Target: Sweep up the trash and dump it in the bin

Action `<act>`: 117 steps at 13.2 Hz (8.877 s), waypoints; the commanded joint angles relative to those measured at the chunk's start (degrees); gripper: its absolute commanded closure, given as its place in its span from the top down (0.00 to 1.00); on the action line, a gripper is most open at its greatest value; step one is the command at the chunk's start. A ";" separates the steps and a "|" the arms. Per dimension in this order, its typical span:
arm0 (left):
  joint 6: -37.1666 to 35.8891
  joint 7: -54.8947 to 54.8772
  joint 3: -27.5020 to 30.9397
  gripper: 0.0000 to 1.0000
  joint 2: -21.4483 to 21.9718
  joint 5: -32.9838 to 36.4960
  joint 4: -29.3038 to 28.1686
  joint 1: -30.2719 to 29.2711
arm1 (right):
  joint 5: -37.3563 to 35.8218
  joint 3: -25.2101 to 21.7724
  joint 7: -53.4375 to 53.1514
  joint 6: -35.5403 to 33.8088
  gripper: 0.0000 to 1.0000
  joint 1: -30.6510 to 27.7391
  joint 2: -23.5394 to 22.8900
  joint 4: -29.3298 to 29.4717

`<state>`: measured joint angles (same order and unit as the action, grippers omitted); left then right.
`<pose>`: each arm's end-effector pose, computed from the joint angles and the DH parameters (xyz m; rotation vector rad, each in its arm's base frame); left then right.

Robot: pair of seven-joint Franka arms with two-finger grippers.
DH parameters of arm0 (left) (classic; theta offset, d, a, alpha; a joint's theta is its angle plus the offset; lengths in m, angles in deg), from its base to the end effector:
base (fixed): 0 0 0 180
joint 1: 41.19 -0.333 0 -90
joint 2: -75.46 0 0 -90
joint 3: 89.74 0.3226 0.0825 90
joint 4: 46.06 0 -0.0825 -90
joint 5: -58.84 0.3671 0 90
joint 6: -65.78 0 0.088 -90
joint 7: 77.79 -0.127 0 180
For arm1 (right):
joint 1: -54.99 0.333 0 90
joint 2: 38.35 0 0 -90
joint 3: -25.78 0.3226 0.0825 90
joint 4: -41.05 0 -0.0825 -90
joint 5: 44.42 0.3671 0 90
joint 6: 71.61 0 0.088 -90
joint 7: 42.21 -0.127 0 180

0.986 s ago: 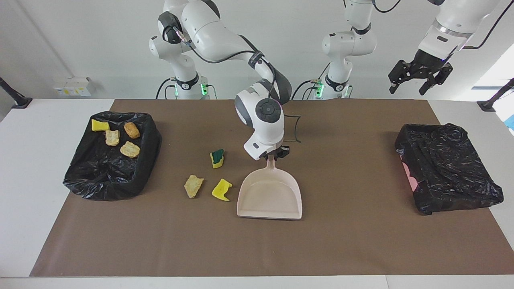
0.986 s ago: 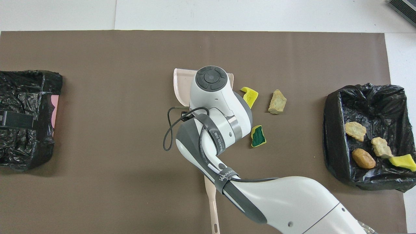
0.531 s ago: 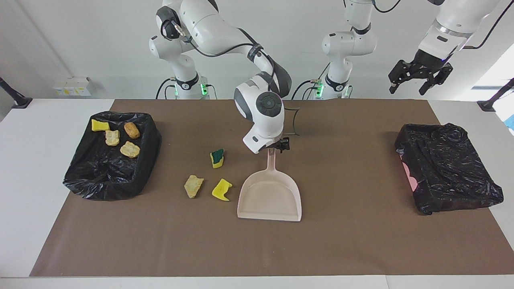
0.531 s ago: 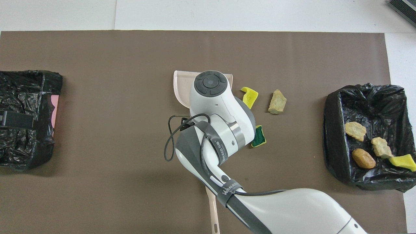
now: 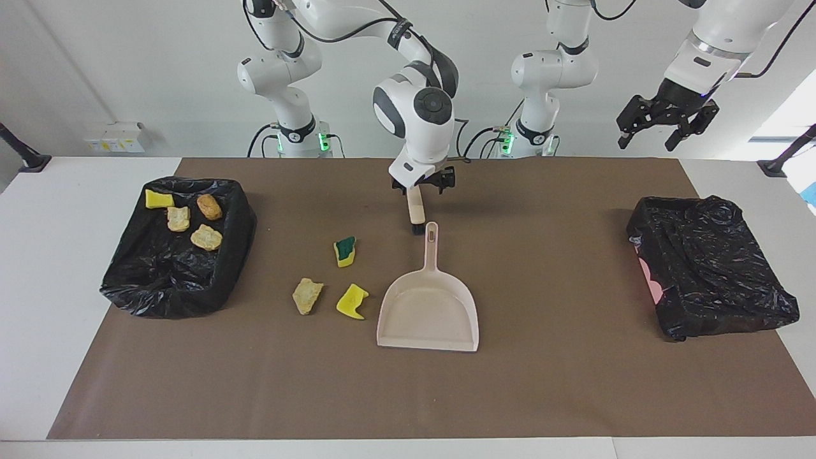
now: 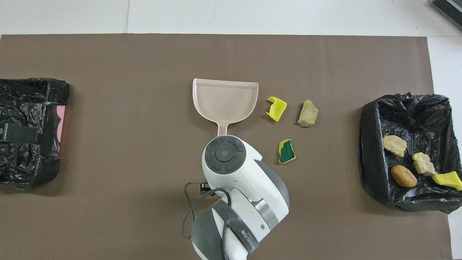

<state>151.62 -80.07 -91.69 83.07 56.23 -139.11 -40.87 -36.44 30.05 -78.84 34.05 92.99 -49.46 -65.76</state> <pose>0.4867 -0.0266 0.6488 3.0980 -0.1280 0.0107 0.4104 0.3893 0.3932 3.0909 0.0719 -0.3984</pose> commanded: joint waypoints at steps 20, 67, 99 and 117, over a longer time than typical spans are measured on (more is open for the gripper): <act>0.55 -0.98 -0.94 1.00 -0.32 0.85 0.76 0.65 | 8.55 -0.14 1.47 15.36 0.00 5.77 12.08 -26.34; 38.18 8.91 -0.77 0.00 -20.45 1.29 -12.86 31.08 | -11.31 -0.14 36.71 2.89 0.00 -28.33 4.26 -10.36; 37.30 -39.56 -0.94 0.00 -9.46 1.03 -30.62 25.79 | 15.66 0.73 29.69 10.37 0.00 -8.29 3.56 -14.24; 38.70 -34.03 -0.94 0.00 -9.37 -0.64 -31.15 25.44 | -20.72 0.29 32.93 2.10 0.00 -25.17 -13.83 12.75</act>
<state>188.69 -114.64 -93.00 71.92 56.30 -168.33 -15.73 -56.08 29.65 -47.16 38.86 67.98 -58.91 -59.44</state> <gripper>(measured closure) 0.683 0.744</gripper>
